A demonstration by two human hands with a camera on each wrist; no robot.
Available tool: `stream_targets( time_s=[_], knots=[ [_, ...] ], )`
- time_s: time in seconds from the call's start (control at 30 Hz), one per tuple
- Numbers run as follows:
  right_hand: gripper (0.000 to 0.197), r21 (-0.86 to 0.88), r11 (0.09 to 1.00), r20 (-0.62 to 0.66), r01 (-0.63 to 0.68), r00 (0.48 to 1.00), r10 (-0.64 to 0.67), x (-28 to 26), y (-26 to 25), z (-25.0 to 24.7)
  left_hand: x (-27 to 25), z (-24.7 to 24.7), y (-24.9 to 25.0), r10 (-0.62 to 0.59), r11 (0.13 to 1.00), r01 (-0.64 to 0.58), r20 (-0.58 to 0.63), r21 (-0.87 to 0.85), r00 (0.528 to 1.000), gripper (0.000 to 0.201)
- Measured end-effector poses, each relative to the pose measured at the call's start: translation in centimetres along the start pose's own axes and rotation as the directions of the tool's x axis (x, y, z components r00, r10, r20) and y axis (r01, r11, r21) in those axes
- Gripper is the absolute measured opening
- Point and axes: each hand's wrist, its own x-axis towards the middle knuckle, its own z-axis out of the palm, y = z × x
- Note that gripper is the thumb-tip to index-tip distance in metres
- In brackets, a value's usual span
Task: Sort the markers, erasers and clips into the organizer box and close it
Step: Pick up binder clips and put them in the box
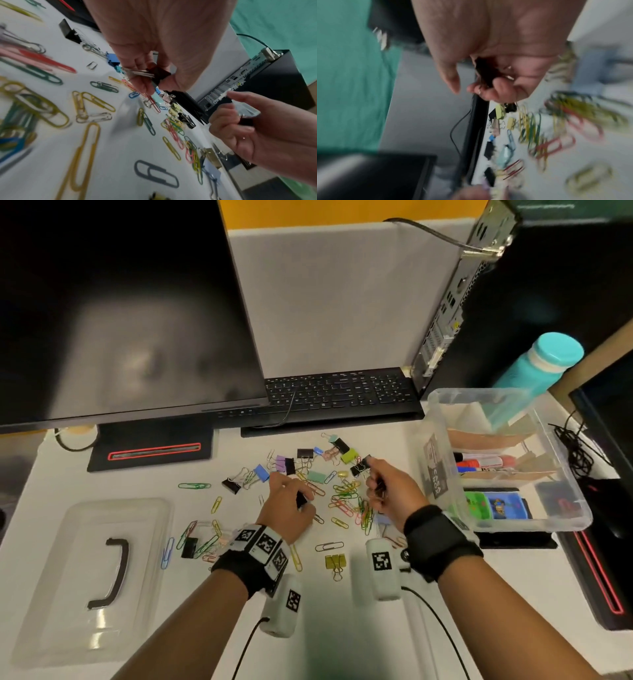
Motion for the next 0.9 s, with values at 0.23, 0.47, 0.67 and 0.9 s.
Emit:
stream_targets(
  time_s=[0.23, 0.47, 0.67, 0.9],
  knots=[
    [0.032, -0.966, 0.241, 0.028, 0.091, 0.967, -0.254, 4.8, -1.3, 1.7, 3.0, -0.1, 1.8, -0.073, 0.993, 0.076, -0.037, 0.086, 0.997, 0.026],
    [0.018, -0.969, 0.209, 0.06, 0.129, 0.949, -0.31, 5.0, -0.2, 2.6, 5.9, 0.6, 1.7, -0.021, 0.848, -0.008, 0.047, 0.529, 0.999, 0.062],
    [0.021, -0.674, 0.702, 0.022, 0.231, 0.956, -0.293, 2.9, 0.5, 0.3, 6.0, 0.8, 1.4, 0.008, 0.799, -0.05, 0.073, 0.599, 0.997, 0.049],
    [0.02, -0.024, 0.993, 0.054, 0.12, 0.991, -0.118, -0.3, 0.4, -1.0, 5.3, 1.0, 1.2, 0.028, 0.787, -0.079, 0.091, 0.612, 0.995, 0.044]
  ],
)
